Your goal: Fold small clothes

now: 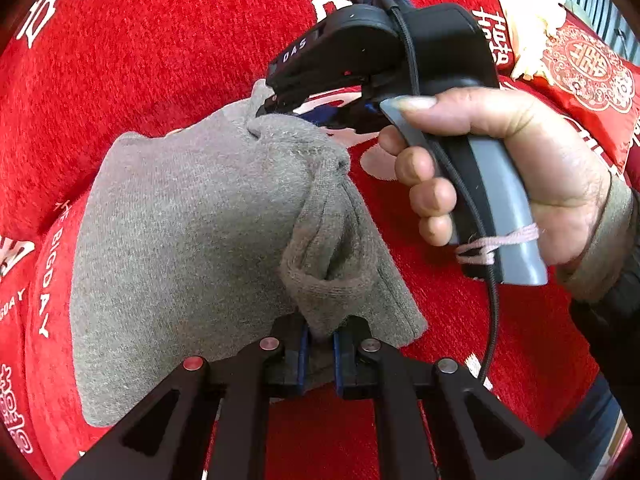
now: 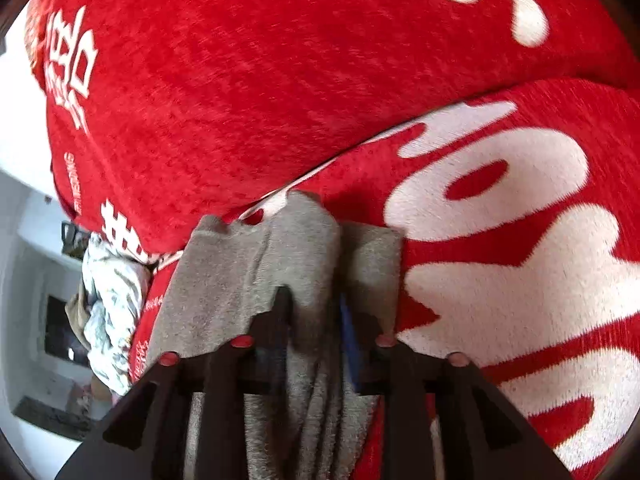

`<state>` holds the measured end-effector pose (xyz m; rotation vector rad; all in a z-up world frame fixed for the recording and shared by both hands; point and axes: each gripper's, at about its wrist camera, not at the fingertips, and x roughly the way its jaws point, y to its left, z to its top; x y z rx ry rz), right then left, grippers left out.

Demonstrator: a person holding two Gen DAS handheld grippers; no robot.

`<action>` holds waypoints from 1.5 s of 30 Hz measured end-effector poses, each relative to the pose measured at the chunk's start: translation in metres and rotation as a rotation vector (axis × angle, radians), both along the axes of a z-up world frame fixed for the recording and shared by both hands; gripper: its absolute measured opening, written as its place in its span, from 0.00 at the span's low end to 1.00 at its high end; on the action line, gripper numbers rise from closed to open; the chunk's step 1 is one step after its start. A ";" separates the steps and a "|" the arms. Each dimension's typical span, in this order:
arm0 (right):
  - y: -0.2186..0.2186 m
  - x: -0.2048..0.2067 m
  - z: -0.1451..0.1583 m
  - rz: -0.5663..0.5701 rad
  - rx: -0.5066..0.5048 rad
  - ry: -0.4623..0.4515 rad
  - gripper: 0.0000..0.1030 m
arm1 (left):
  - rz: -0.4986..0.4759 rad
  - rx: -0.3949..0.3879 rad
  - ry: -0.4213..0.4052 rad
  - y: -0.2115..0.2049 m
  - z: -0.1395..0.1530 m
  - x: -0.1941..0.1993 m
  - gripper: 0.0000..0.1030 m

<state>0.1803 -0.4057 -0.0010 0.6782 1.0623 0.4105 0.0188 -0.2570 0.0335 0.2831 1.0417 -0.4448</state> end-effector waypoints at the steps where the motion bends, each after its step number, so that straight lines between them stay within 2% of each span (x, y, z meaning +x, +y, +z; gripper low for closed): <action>1: -0.003 -0.001 0.000 -0.010 0.010 0.005 0.47 | -0.002 0.005 -0.001 -0.001 0.001 -0.001 0.10; 2: -0.008 -0.004 0.001 -0.025 0.014 0.004 0.53 | -0.002 0.008 -0.002 -0.003 0.001 -0.002 0.10; 4: -0.014 -0.009 0.007 -0.054 -0.002 -0.010 0.61 | -0.005 -0.001 0.009 -0.002 0.002 -0.003 0.31; 5: -0.017 -0.013 0.011 -0.067 -0.014 -0.016 0.64 | -0.007 -0.021 0.014 -0.002 0.002 -0.003 0.60; 6: -0.021 -0.016 0.015 -0.076 -0.020 -0.021 0.64 | -0.002 -0.034 0.001 -0.002 0.005 -0.006 0.78; 7: -0.022 -0.018 0.019 -0.080 -0.022 -0.025 0.64 | 0.012 -0.030 -0.033 -0.002 0.009 -0.011 0.82; 8: -0.023 -0.022 0.025 -0.081 -0.030 -0.036 0.64 | 0.015 -0.025 -0.056 -0.003 0.012 -0.014 0.82; 13: -0.012 -0.041 0.060 -0.045 -0.070 -0.119 0.64 | -0.026 -0.035 -0.037 -0.005 0.017 -0.026 0.82; 17: 0.019 -0.057 0.085 0.072 -0.070 -0.203 0.64 | -0.043 -0.110 -0.032 0.010 0.038 -0.036 0.82; 20: 0.041 -0.065 0.085 0.159 -0.039 -0.212 0.64 | -0.034 -0.196 -0.090 0.035 0.064 -0.037 0.82; 23: 0.050 -0.066 0.066 0.175 -0.063 -0.165 0.64 | 0.076 -0.217 -0.120 0.062 0.073 -0.015 0.82; 26: 0.043 -0.066 0.041 0.137 -0.035 -0.109 0.63 | 0.220 -0.247 -0.075 0.094 0.060 0.019 0.82; 28: 0.038 -0.070 0.037 0.124 -0.015 -0.126 0.63 | 0.318 -0.201 -0.050 0.109 0.041 0.042 0.82; 30: 0.036 -0.073 0.035 0.115 -0.024 -0.133 0.63 | 0.370 -0.153 -0.004 0.117 0.020 0.056 0.82; 32: 0.036 -0.074 0.034 0.110 -0.031 -0.138 0.63 | 0.363 -0.174 0.063 0.120 0.003 0.061 0.82; 35: 0.033 -0.080 0.041 0.072 -0.055 -0.132 0.64 | 0.353 -0.243 0.087 0.128 0.006 0.063 0.82; 36: 0.027 -0.086 0.046 0.051 -0.062 -0.138 0.67 | 0.354 -0.278 0.088 0.134 0.011 0.064 0.82; 37: 0.025 -0.091 0.050 0.032 -0.082 -0.145 0.77 | 0.364 -0.313 0.083 0.141 0.017 0.067 0.82; 38: 0.023 -0.094 0.053 0.016 -0.109 -0.152 0.82 | 0.378 -0.339 0.085 0.148 0.021 0.070 0.82; 40: 0.020 -0.099 0.057 -0.002 -0.143 -0.162 0.82 | 0.409 -0.398 0.120 0.162 0.022 0.086 0.82; 42: 0.017 -0.098 0.055 0.000 -0.130 -0.146 0.82 | 0.403 -0.453 0.188 0.165 0.016 0.103 0.82; 45: 0.017 -0.090 0.045 0.002 -0.119 -0.097 0.82 | 0.373 -0.464 0.266 0.157 0.000 0.123 0.82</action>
